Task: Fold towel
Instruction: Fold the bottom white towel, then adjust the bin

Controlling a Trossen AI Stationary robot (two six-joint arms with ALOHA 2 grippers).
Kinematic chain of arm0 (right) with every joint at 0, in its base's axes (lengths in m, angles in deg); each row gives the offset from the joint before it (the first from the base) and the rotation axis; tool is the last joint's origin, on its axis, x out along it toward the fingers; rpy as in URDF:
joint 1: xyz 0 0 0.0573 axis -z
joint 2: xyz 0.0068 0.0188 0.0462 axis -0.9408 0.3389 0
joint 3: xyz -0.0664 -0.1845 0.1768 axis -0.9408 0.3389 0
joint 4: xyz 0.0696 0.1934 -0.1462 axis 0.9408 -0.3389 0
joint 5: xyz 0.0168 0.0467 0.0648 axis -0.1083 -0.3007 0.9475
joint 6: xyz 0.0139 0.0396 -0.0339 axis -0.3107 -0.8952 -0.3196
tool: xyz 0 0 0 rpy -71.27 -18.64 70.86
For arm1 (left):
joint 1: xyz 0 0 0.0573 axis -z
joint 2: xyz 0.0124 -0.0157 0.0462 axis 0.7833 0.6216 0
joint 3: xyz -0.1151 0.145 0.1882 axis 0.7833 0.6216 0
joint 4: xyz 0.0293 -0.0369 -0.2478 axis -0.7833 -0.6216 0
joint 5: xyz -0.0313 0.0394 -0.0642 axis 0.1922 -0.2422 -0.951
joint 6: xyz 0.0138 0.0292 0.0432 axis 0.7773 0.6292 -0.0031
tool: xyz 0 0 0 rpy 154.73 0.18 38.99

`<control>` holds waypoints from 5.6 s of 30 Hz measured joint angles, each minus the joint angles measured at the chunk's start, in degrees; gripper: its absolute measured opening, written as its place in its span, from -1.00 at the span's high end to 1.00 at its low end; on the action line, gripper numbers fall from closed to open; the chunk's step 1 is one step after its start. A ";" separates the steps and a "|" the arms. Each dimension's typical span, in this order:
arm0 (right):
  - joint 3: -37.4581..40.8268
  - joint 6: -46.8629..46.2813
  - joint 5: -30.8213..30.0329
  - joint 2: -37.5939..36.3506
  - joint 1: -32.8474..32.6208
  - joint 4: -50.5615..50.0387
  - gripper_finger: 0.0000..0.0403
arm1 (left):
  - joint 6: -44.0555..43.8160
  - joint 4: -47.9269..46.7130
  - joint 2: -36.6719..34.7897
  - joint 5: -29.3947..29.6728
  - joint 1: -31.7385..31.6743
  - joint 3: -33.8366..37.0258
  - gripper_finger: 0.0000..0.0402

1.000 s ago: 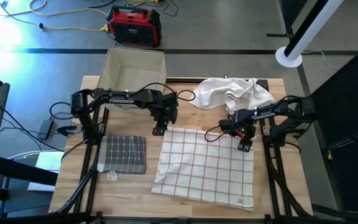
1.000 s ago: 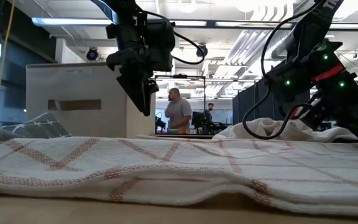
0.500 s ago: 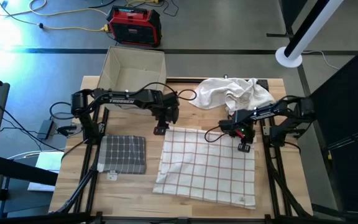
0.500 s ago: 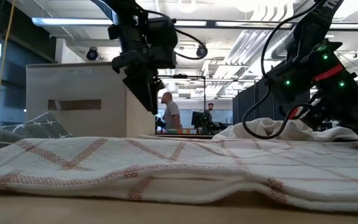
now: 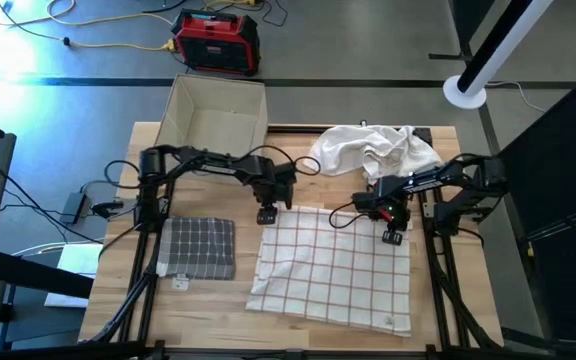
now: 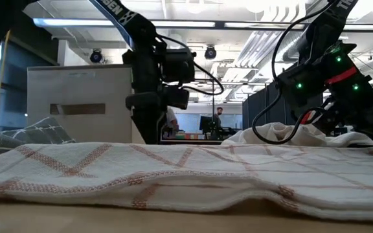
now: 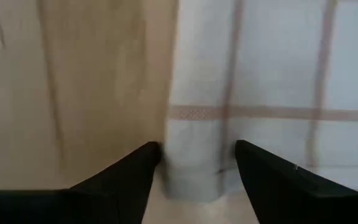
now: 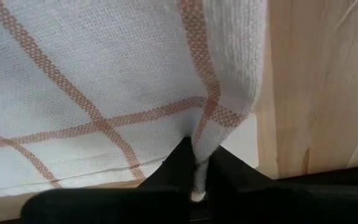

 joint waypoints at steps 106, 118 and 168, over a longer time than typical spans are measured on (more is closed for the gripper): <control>-14.16 -46.11 -20.92 -25.35 -42.59 7.98 0.34 | -16.43 -38.53 -13.12 10.66 12.02 -29.65 0.21; -14.16 -37.19 -28.09 -26.23 -35.79 11.48 0.34 | -30.98 -40.91 -12.99 13.86 -7.49 -37.21 0.21; -14.14 -28.19 -34.88 -26.21 -35.19 11.32 0.34 | -74.18 -11.97 -6.98 17.00 -19.35 -25.14 0.99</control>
